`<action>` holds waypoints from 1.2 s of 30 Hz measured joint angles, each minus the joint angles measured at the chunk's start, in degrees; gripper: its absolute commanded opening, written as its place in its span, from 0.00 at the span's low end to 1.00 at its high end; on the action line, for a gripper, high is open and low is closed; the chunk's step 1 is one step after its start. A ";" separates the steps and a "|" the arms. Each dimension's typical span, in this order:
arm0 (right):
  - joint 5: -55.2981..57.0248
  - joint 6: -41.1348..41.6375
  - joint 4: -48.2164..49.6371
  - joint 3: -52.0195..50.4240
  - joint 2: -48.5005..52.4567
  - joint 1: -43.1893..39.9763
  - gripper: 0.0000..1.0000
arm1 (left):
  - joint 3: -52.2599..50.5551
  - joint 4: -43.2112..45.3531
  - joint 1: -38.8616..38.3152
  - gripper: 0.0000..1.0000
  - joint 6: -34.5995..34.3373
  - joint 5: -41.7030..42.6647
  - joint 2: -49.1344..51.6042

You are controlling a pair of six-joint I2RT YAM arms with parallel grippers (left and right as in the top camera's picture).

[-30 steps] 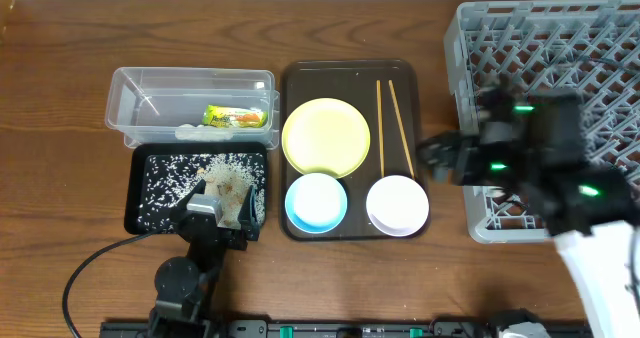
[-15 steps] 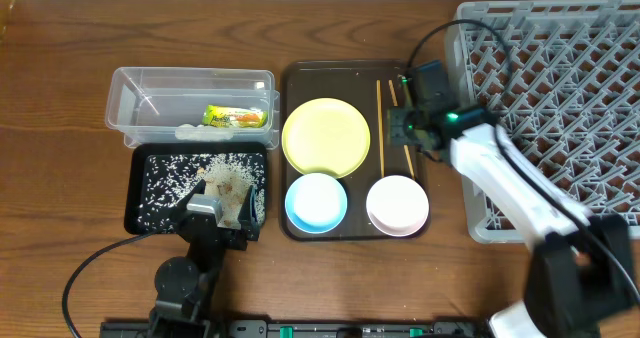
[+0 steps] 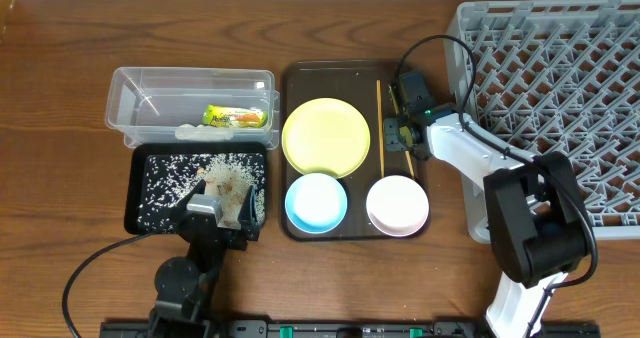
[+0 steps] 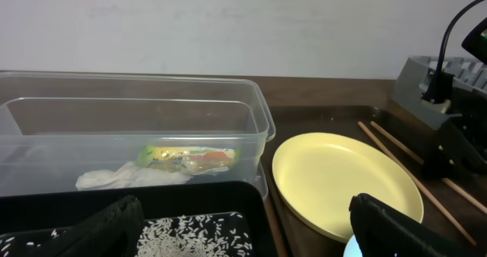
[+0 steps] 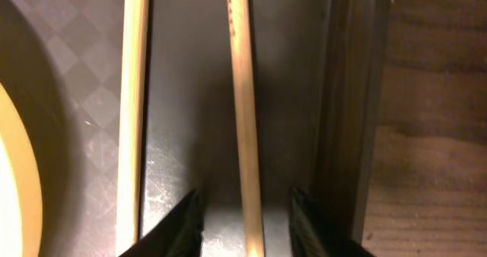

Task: Sort waste into correct bins and load items into the dishwasher rack
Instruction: 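Grasp one chopstick with the right gripper and stand it in the rack, then reach the right gripper back to the remaining chopstick and grasp it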

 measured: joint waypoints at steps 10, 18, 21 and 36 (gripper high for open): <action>-0.17 0.31 -1.51 0.26 0.04 0.00 0.02 | 0.00 0.00 0.00 0.89 0.00 0.00 0.00; -2.45 0.76 -5.25 2.08 -0.63 0.00 0.01 | 0.00 0.00 0.00 0.89 0.00 0.00 0.00; -3.58 0.59 -7.72 3.91 -3.93 -0.20 0.01 | 0.00 0.00 0.00 0.89 0.02 0.00 0.00; -3.63 -9.42 -11.72 9.29 -20.74 -20.92 0.01 | 0.00 0.02 0.00 0.89 0.00 0.00 0.00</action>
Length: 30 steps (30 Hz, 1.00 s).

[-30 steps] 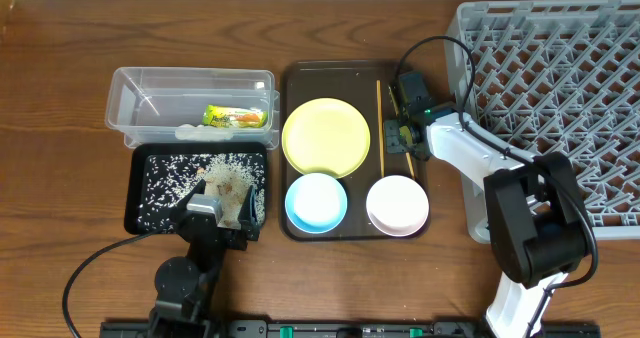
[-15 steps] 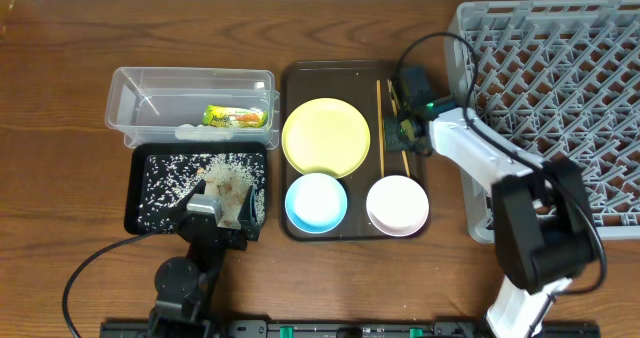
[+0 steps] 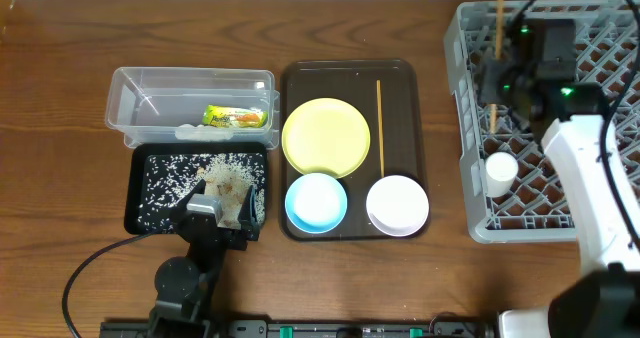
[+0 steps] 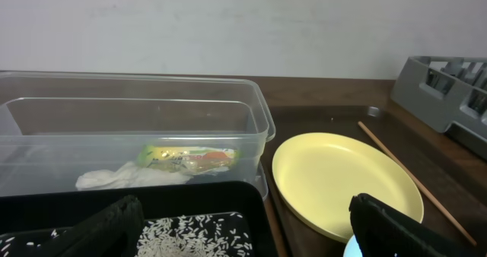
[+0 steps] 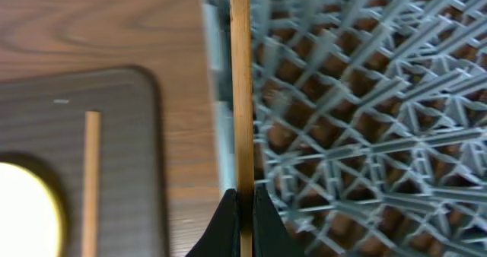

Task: Sort waste into correct bins and load items into the dishwasher rack
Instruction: 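Reach the right gripper back to the remaining chopstick and grasp it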

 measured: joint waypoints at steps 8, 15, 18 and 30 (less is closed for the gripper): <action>0.94 -5.27 4.96 -0.52 8.70 -0.04 0.35 | 0.00 -0.02 0.00 0.89 0.00 -0.02 0.00; -4.92 -6.99 2.14 -0.66 7.37 5.38 0.65 | 0.00 -0.02 0.00 0.89 0.00 0.00 0.00; -9.79 -5.35 0.87 -0.63 6.08 10.16 0.61 | 0.00 -0.02 0.00 0.89 0.00 0.00 0.00; 0.76 14.43 8.00 -1.68 16.20 25.16 0.46 | 0.00 0.00 0.00 0.89 0.00 -0.02 0.00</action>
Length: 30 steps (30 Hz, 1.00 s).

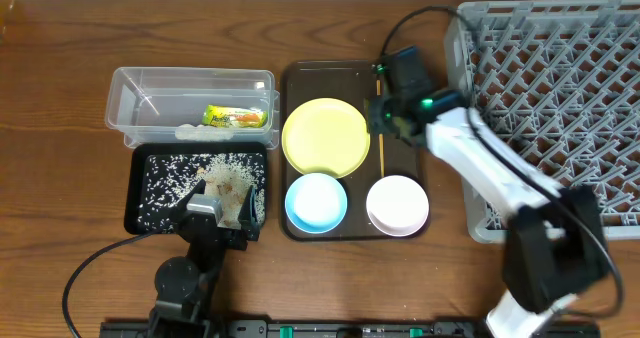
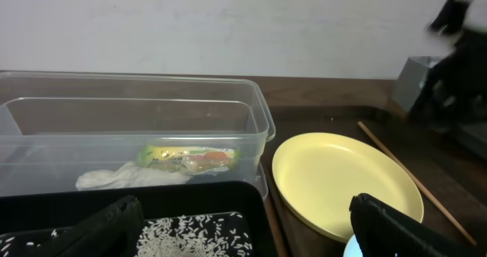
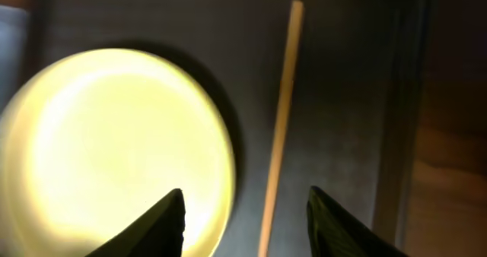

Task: Sort waste into correct bins and load items into the dishwasher rack
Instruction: 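Reach the right gripper back to the remaining chopstick and grasp it, then carry the second chopstick with the right gripper into the grey rack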

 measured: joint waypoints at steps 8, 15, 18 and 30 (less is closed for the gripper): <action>4.57 3.43 3.87 -0.26 9.99 -0.76 0.30 | 0.00 0.00 0.00 0.89 0.00 0.02 0.00; 4.22 4.50 2.01 0.02 9.73 -0.83 0.01 | 0.00 0.00 0.00 0.89 0.00 0.00 0.00; 3.56 4.42 -0.74 -0.07 8.66 -1.11 0.01 | 0.00 0.00 0.00 0.89 0.00 0.02 0.00; 2.56 -7.34 -4.46 -0.61 -19.06 -18.95 0.01 | 0.00 0.00 0.00 0.89 0.00 0.02 0.00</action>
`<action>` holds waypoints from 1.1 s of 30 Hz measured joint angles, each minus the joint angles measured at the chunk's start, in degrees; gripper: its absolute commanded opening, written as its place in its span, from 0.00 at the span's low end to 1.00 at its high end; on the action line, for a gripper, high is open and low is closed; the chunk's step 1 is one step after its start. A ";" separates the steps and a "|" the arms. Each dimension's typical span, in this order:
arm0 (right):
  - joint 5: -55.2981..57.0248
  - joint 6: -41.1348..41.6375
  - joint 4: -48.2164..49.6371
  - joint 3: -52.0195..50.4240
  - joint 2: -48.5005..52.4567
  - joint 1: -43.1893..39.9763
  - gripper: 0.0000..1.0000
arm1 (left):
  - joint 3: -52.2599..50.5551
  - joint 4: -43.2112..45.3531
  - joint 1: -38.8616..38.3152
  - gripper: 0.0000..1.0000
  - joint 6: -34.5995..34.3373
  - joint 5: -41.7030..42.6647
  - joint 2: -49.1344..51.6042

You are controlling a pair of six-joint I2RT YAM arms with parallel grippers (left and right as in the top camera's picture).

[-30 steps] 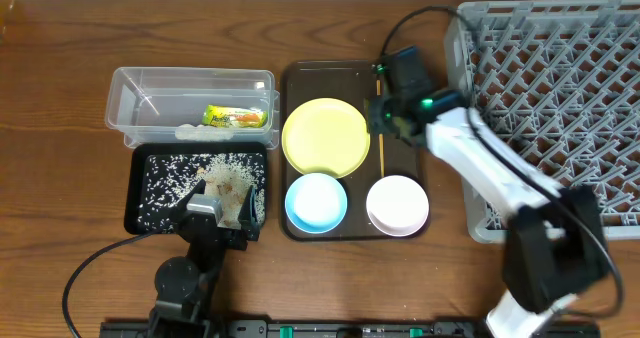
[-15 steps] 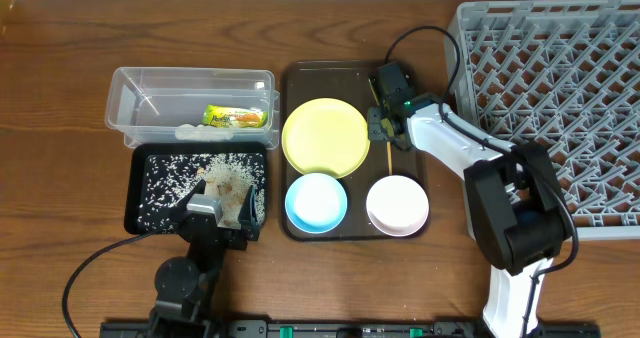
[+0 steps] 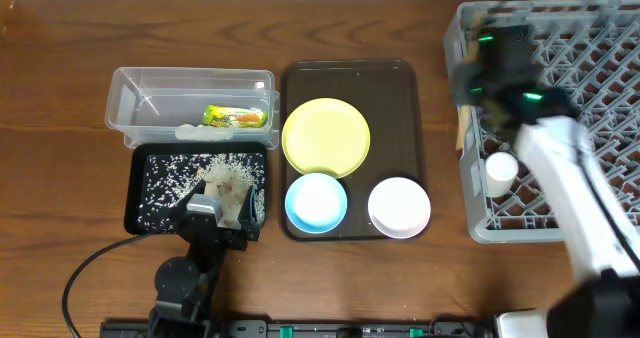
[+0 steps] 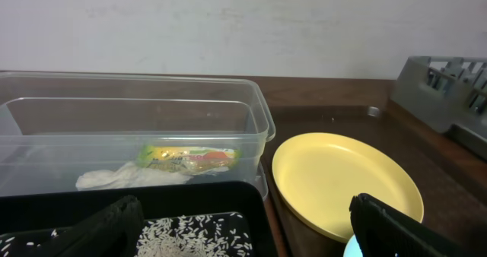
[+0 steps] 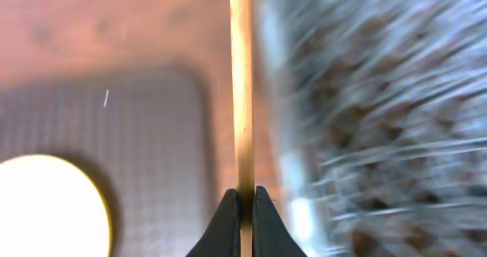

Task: Sort waste into correct bins and load items into the dishwasher rack
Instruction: 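Carry the second chopstick with the right gripper into the grey rack, then grasp the white bowl rim with the right gripper and lift it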

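My right gripper [image 5: 242, 200] is shut on a wooden chopstick [image 5: 241, 82]. In the overhead view it [image 3: 470, 83] holds the chopstick [image 3: 461, 130] at the left edge of the grey dishwasher rack [image 3: 560, 28], blurred in the right wrist view [image 5: 365, 97]. The brown tray [image 3: 400, 88] carries a yellow plate [image 3: 325, 136], a blue bowl [image 3: 316, 200] and a white bowl [image 3: 398, 204]. Over the black rice tray [image 3: 150, 183] rests my left gripper [image 4: 243, 238], open and holding nothing.
A clear bin [image 3: 190, 98] behind the black tray holds a yellow-green wrapper [image 3: 235, 115] and a crumpled white tissue [image 3: 195, 131]. A white cup [image 3: 500, 168] stands in the rack's left side. The yellow plate [image 4: 342, 181] lies close to my left gripper's right finger.
My right gripper was open over the tray above the last chopstick beside the yellow plate. Now it is shut on that chopstick at the rack's left edge. The left arm has not moved.
My right gripper stood open around one of two chopsticks on the tray. Then it held that chopstick over the rack. Then it was back over the tray, open, above the second chopstick. Now it holds the second one at the rack, and the tray has none.
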 measured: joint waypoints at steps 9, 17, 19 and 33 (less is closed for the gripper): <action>-1.68 -13.00 3.74 0.42 4.74 -7.65 0.01 | 0.00 0.00 0.00 0.89 0.00 0.00 0.00; -6.43 -15.52 8.41 0.04 12.28 -7.76 0.56 | 0.00 0.00 0.00 0.89 0.00 -0.02 0.00; -7.15 -15.41 8.37 0.02 12.13 -7.76 0.60 | 0.00 0.00 0.00 0.89 0.00 0.00 0.00; -25.31 -13.03 -24.96 0.09 -3.67 1.33 0.52 | -0.02 0.00 0.00 0.89 0.00 0.00 0.00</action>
